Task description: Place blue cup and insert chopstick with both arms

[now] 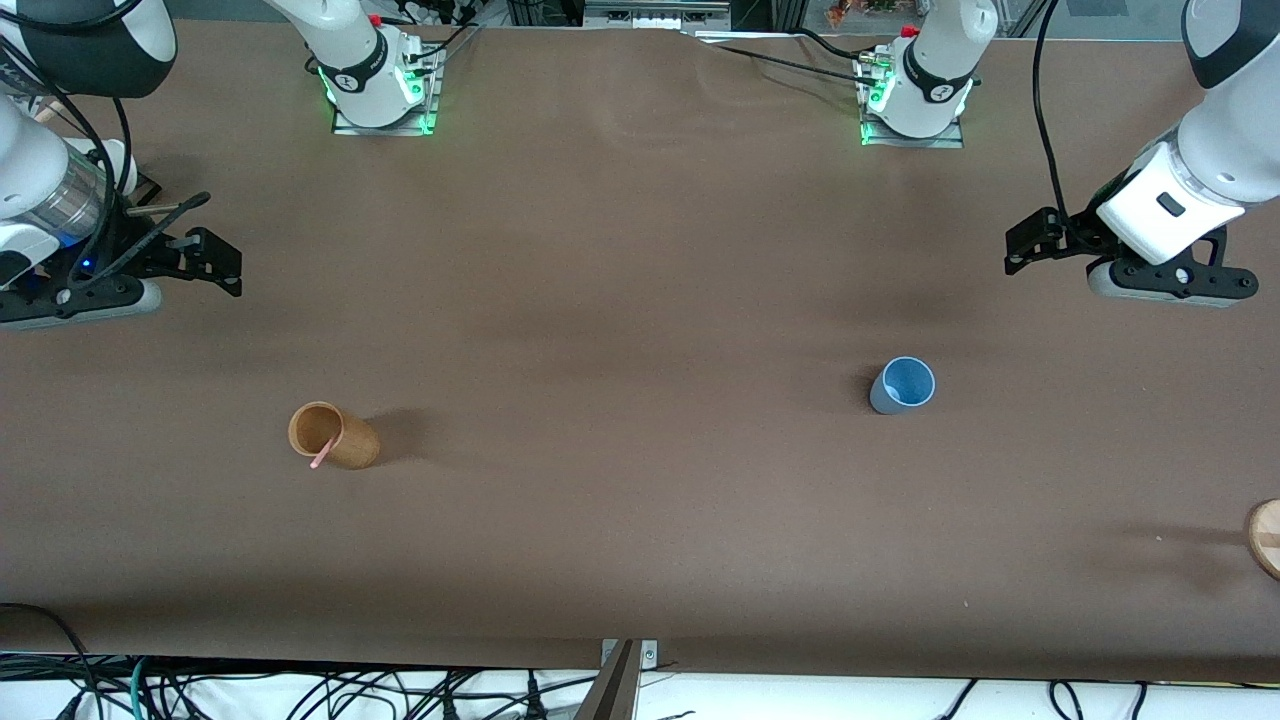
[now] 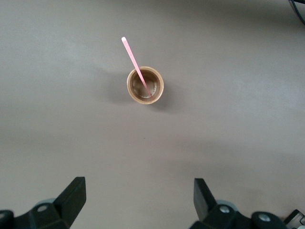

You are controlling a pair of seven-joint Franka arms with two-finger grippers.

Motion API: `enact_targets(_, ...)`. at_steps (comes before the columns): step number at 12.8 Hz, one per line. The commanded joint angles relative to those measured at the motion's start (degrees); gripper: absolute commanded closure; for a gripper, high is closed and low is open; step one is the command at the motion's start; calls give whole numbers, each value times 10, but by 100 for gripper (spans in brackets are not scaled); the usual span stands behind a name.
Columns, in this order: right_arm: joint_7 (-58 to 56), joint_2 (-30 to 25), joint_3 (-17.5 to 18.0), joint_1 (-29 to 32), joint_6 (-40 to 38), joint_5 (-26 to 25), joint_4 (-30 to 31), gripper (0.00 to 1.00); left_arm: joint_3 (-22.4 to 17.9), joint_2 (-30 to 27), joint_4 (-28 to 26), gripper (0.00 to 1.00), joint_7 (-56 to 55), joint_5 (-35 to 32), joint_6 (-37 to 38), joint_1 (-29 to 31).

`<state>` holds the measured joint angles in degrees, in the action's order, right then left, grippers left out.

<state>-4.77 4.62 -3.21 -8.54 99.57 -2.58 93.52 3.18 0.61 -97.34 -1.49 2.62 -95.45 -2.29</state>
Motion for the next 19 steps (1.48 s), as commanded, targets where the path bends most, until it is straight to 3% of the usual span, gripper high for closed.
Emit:
enact_targets(1,15,-3,9,8,7,-1,-4,0,2,9,20,0,3,-12,15,-3)
enact_targets(9,31,0,9,8,5,4,-11,0,1,9,21,0,3,-12,15,-3)
enact_targets(13,32,-3,8,8,-13,47,-11,0,2,9,20,0,3,-12,15,-3)
enact_targets(19,31,-3,8,8,-13,47,-11,0,1,9,20,0,3,-12,15,-3)
